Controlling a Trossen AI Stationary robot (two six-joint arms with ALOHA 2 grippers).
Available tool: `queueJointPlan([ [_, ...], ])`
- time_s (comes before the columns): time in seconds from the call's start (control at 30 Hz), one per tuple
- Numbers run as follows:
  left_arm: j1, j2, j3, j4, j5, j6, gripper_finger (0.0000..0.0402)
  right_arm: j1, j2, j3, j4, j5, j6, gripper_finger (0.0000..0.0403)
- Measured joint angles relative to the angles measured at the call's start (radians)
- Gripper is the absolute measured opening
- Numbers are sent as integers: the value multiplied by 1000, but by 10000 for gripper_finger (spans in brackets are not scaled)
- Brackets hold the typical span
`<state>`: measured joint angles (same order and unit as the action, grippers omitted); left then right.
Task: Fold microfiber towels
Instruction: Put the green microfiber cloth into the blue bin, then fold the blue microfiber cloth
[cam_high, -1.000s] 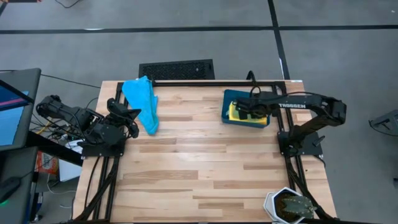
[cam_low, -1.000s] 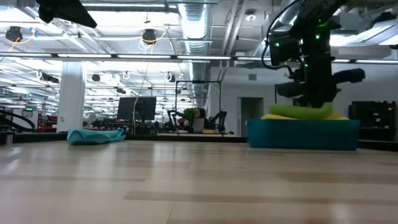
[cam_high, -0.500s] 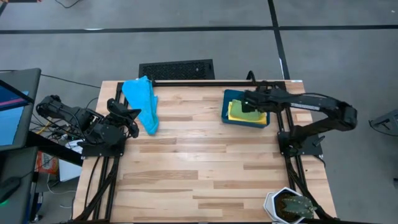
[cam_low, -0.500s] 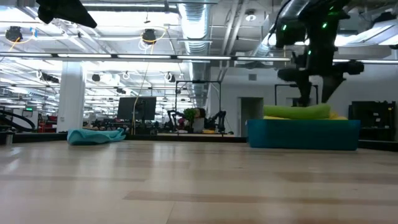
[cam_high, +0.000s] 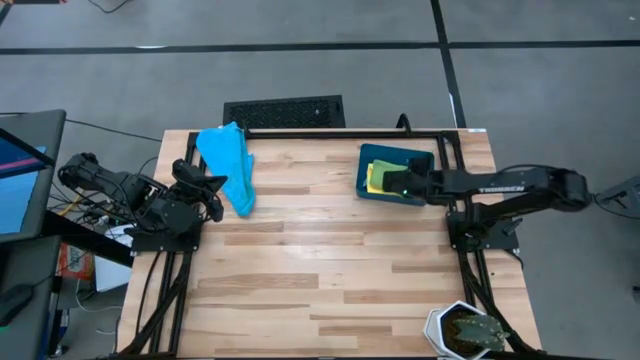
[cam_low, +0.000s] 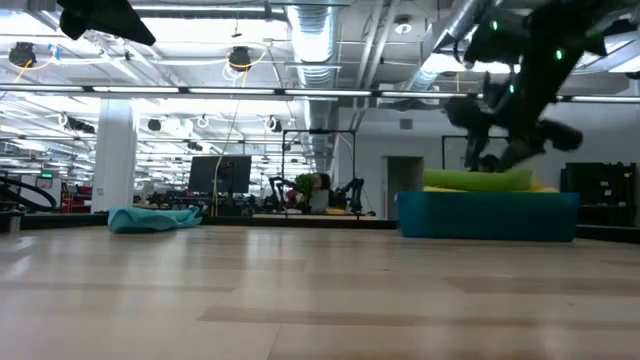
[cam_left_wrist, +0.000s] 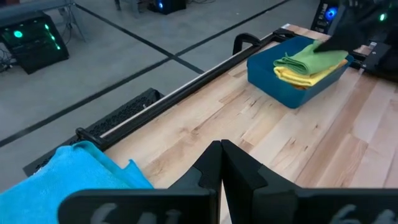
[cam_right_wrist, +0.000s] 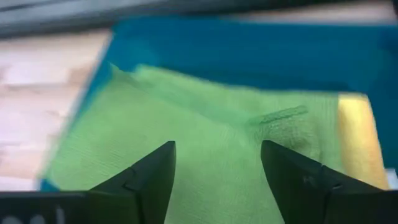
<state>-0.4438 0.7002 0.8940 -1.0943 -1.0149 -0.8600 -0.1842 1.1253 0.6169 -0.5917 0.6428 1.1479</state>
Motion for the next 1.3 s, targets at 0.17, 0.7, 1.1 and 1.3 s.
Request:
queueJointPlan([
  [0.17,0,0,0,-14,-16,-5,0,-15,47,-98,117,-19,63,255],
  [0.7,106,59,-32,-13,320,-27,47,-67,-199,144,160,-16,-318,255],
  [1.1,82,283,-330,340,385,-38,163,21,-335,242,158,-16,-396,255],
  [1.3,84,345,-439,433,371,-24,167,60,-356,242,152,-16,-396,255],
])
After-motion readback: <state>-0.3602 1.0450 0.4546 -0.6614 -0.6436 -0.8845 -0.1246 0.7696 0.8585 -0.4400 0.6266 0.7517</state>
